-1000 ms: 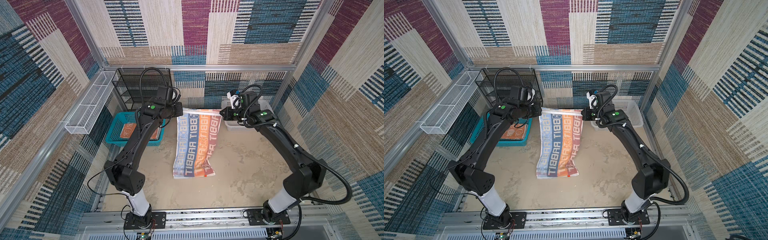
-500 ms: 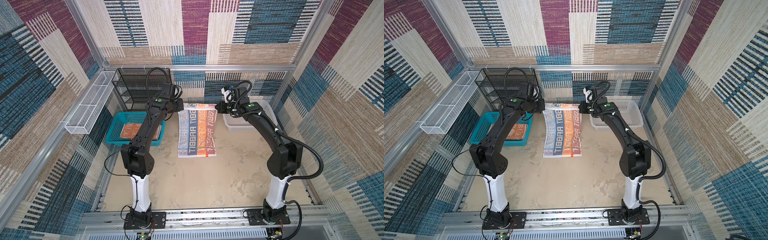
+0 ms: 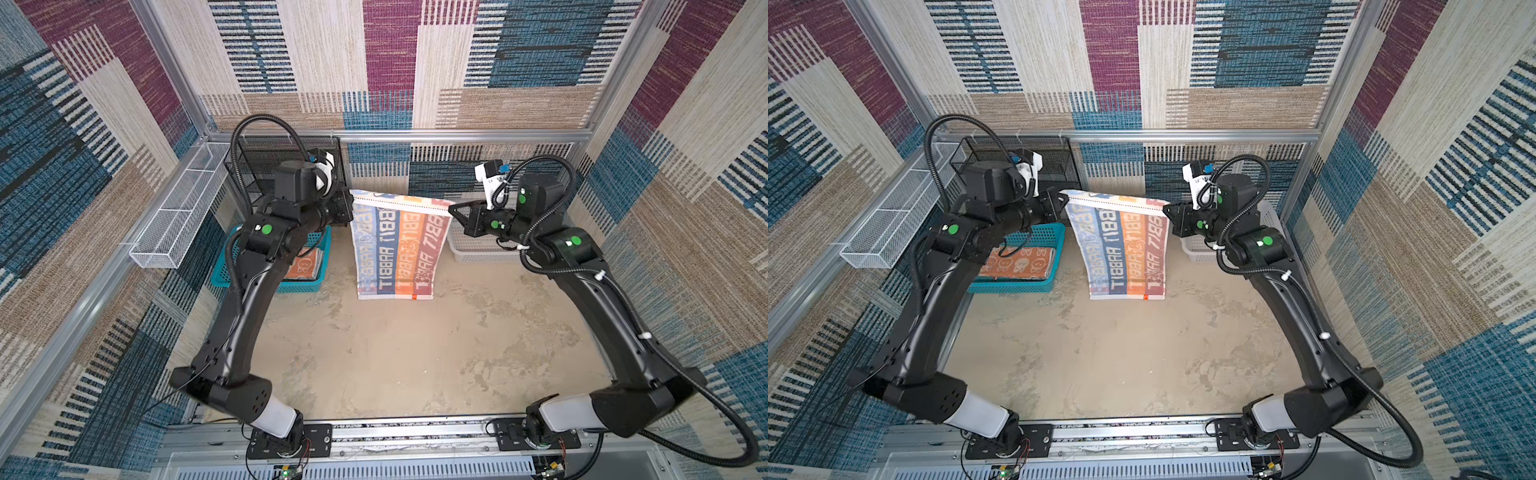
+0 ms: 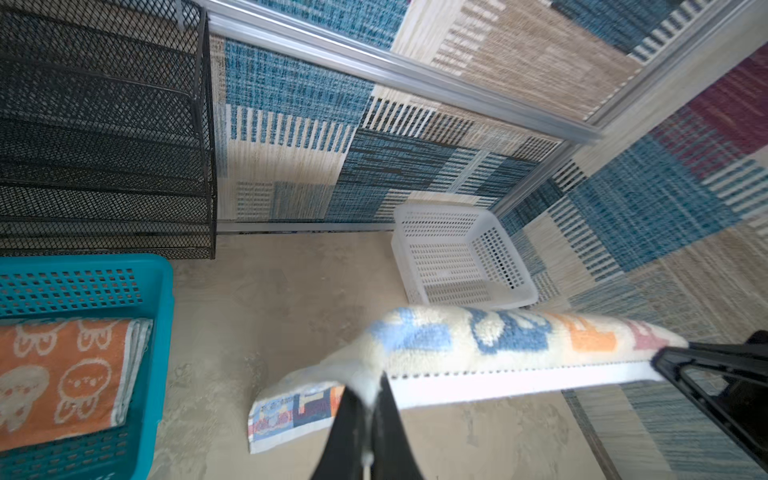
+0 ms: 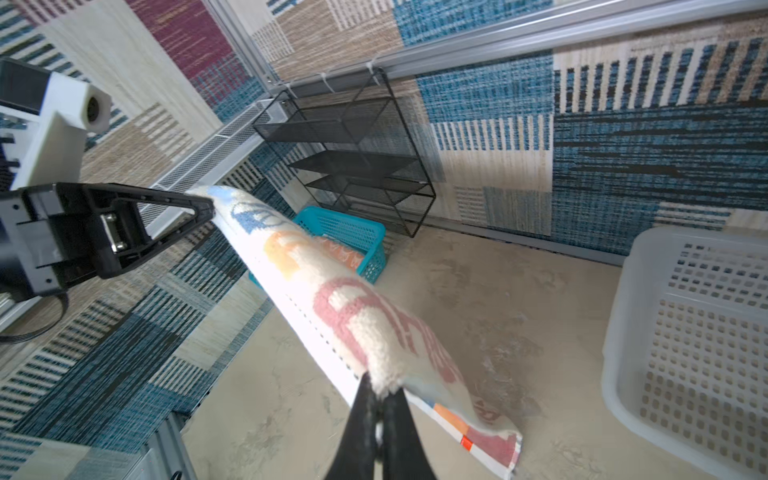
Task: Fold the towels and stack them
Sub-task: 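Swing the hanging towel forward and lower it onto the table with both grippers, then fold the held edge over onto the far half with both grippers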
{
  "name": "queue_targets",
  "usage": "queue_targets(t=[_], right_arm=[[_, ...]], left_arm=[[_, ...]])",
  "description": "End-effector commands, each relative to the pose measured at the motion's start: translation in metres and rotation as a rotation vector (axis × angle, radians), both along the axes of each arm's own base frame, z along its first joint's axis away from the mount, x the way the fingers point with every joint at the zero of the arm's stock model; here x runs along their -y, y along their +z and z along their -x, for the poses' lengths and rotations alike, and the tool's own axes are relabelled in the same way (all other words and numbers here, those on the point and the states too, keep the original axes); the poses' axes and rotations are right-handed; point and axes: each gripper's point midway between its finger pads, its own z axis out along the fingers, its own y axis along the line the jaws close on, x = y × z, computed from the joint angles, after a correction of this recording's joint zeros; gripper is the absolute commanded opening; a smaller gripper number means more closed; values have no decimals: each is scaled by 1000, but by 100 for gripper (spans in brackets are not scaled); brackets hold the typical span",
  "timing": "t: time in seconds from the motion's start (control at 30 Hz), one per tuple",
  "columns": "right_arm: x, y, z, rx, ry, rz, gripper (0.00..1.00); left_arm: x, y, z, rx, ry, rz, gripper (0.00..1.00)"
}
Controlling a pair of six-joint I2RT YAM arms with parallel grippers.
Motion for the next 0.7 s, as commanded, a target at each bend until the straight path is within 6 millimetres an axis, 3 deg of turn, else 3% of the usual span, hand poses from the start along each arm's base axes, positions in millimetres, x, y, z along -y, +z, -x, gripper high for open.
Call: queue_targets(t=[0.0,0.17,0.33,0.5,0.67], right_arm=[[-3,13,38,7,17,-5,0],[2,26,85,14,56,-34,0],[10,28,106,27,71,-46,0],[6,22,88,28,42,-31,0],[-5,-6,38,-20,-16,27,0]], left_arm=[[2,9,35,22,-5,29,0],[4,19,100,46,-57,107,0],[-1,27,129,51,-78,167,0],[2,24,109,44,-51,106,0],[7,-8,55,-10,8,0,0]])
